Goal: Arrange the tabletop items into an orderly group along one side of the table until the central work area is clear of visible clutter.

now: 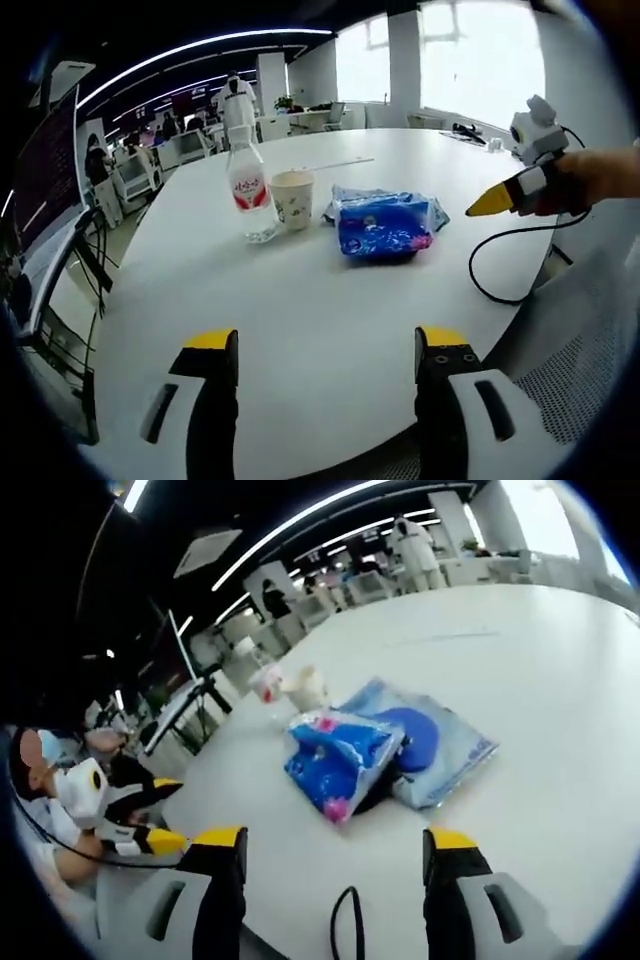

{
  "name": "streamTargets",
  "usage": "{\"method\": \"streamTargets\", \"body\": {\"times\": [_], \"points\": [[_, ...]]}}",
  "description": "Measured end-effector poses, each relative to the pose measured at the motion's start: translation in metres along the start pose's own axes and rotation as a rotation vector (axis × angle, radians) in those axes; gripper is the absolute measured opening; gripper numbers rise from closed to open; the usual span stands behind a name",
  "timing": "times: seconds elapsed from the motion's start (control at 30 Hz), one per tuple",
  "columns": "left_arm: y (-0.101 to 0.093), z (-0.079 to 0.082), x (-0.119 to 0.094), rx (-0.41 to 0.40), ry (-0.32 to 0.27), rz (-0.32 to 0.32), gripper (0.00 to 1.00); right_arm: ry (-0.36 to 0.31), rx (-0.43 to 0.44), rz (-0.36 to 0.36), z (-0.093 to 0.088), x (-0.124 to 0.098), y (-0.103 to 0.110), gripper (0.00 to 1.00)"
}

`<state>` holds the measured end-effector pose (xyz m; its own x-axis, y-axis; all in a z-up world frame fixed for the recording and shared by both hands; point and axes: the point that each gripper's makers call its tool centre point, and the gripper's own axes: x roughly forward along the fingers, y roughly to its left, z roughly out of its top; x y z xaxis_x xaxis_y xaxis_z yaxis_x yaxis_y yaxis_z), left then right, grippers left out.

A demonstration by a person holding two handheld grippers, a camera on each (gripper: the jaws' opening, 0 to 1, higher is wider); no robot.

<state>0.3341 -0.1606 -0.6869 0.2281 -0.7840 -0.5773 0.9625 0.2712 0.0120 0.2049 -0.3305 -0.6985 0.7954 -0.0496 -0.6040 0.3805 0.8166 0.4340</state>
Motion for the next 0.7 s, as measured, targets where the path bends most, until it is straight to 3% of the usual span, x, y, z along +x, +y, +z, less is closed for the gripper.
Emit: {"method": "streamTargets", "body": {"times": [0.2,0.37,0.7], "points": [[-0.007,0.007,-0.002,0.001,-0.037,-0.033,0.73,0.025,-0.038,-0.029,-0.012,-0.007,-0.003,0.67],[-0.011,0.010,-0.003,-0.005,-0.054,-0.055,0.72,0.006,0.000,-0.070,-0.012,-0.012,-0.011,0.64],[-0.011,0.015,-0.003,-0.083,-0.074,-0.082,0.71,-0.013,-0.011,-0.115,-0.006,-0.011,-0.009,0.62]]}}
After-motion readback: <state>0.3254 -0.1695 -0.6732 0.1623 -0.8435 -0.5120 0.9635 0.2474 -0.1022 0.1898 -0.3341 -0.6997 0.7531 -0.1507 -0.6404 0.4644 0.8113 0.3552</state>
